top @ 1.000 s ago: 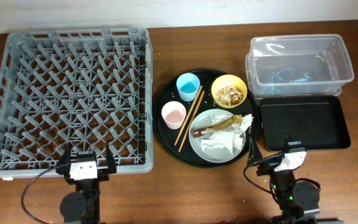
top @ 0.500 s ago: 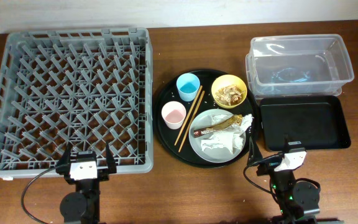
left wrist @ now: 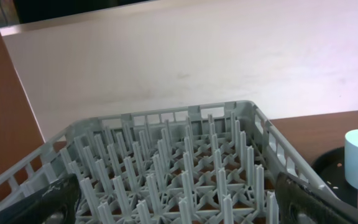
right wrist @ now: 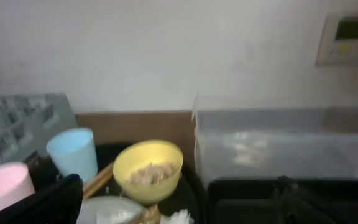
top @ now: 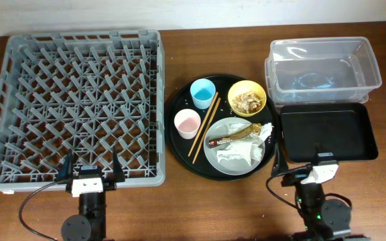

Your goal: Sort waste into correct bins and load items into the dishwasher rack

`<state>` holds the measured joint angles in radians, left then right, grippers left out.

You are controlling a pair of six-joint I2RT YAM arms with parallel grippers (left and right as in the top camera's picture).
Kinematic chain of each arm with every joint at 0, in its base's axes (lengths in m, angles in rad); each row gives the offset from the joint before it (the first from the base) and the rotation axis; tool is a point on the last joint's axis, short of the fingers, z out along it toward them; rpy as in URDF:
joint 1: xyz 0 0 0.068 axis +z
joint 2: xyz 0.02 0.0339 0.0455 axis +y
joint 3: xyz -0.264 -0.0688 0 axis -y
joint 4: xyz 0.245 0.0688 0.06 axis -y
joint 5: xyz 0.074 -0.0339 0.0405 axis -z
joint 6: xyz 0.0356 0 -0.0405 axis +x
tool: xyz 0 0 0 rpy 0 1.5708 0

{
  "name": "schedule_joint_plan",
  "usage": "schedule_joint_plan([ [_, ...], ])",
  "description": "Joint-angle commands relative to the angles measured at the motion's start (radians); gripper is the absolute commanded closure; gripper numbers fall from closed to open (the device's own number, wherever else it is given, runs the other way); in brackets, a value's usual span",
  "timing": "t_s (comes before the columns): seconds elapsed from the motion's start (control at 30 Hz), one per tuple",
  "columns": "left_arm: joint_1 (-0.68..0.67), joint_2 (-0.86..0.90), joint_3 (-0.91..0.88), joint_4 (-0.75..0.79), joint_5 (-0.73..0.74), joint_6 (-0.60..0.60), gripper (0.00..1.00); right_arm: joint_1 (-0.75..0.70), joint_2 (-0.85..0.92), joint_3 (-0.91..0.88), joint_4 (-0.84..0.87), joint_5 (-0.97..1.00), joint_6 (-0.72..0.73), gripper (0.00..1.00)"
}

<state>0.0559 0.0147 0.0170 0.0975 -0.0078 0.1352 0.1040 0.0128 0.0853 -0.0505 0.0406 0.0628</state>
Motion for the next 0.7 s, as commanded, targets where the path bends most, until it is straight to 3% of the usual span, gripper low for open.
schedule_joint_plan([
  [0.0,0.006,-0.003,0.082,0.007,0.023,0.013,0.01,0.0,0.003,0.096,0.009,0.024,-0.03,0.02],
  [0.33,0.006,0.275,0.415,-0.016,0.024,0.013,0.01,0.0,0.353,0.463,-0.052,0.016,-0.034,0.02],
  [0.57,0.005,0.703,0.829,-0.238,0.142,0.013,0.01,0.001,0.74,0.832,-0.271,-0.098,-0.033,0.02],
  [0.67,-0.013,0.917,1.058,-0.407,0.169,0.013,0.01,0.001,0.922,1.043,-0.463,-0.136,-0.033,0.02],
])
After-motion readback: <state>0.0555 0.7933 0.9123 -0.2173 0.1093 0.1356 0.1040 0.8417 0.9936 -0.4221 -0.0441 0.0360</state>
